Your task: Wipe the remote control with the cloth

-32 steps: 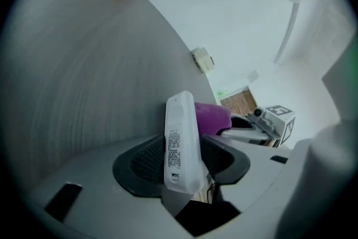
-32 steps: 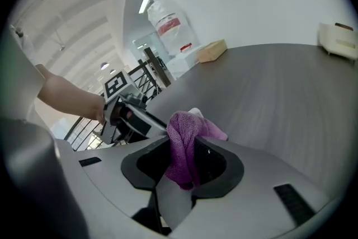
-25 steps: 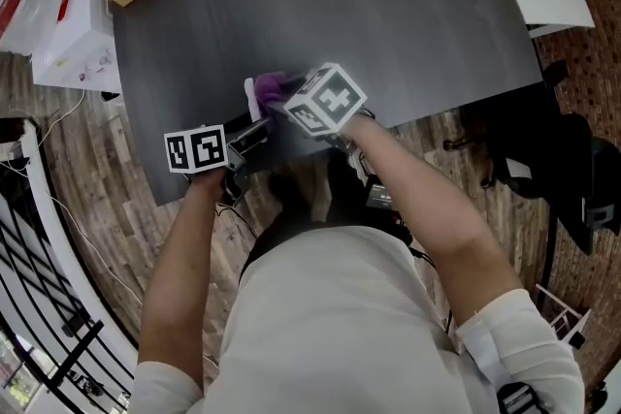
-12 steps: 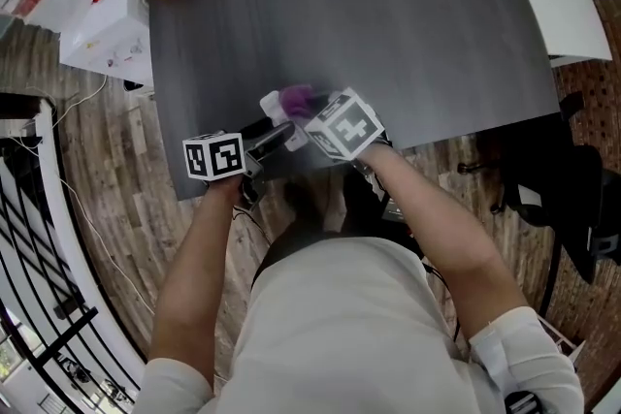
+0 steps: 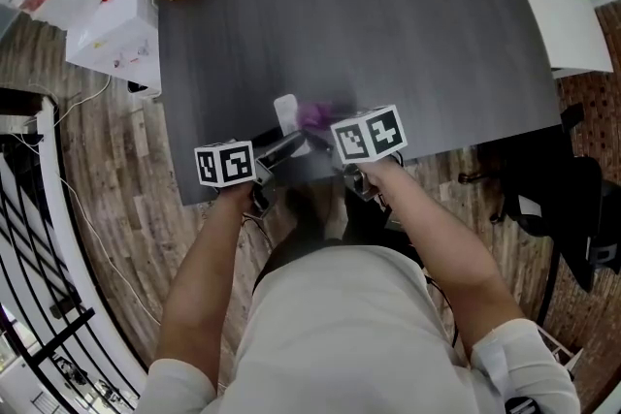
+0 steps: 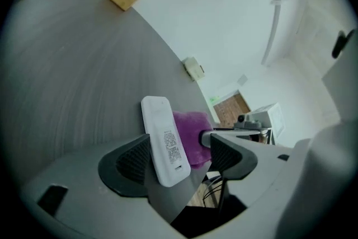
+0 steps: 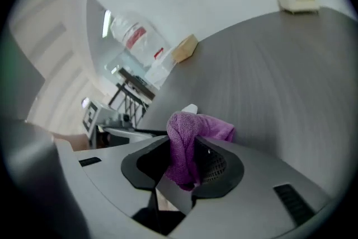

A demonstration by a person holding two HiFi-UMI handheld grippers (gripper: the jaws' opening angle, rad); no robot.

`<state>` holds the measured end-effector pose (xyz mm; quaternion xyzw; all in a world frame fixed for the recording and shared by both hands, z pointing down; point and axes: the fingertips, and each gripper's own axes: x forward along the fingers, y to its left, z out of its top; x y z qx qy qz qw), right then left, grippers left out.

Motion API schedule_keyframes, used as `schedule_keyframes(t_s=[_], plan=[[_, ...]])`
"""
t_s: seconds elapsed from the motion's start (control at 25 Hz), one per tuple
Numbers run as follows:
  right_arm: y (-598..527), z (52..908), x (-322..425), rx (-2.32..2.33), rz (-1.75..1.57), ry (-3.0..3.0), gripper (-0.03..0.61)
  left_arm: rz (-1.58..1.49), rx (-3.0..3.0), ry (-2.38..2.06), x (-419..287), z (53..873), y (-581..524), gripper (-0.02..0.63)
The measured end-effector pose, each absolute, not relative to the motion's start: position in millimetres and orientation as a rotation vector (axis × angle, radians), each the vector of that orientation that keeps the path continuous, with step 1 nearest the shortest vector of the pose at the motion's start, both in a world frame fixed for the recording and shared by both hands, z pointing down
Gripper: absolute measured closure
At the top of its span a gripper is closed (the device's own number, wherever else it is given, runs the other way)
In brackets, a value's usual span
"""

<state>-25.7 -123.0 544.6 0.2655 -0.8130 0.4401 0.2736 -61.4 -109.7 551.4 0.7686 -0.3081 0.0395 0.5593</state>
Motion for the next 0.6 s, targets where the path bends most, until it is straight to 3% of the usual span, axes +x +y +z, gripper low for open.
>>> schedule_keyframes(t_s=[0.16, 0.36, 0.6], plan=[[-128, 525, -37, 0.695, 1.472, -2.274, 0.451, -0.081, 1.751, -0.694, -73, 543, -118, 0.291], [-123, 521, -54, 0.648, 1.59, -2.304, 0.451, -0.196, 1.713, -0.666, -87, 539, -112, 0.291], [-121, 523, -72, 0.609, 1.533, -2.318, 0.451, -0.02, 1.816, -0.669, -99, 543, -99, 0.291]])
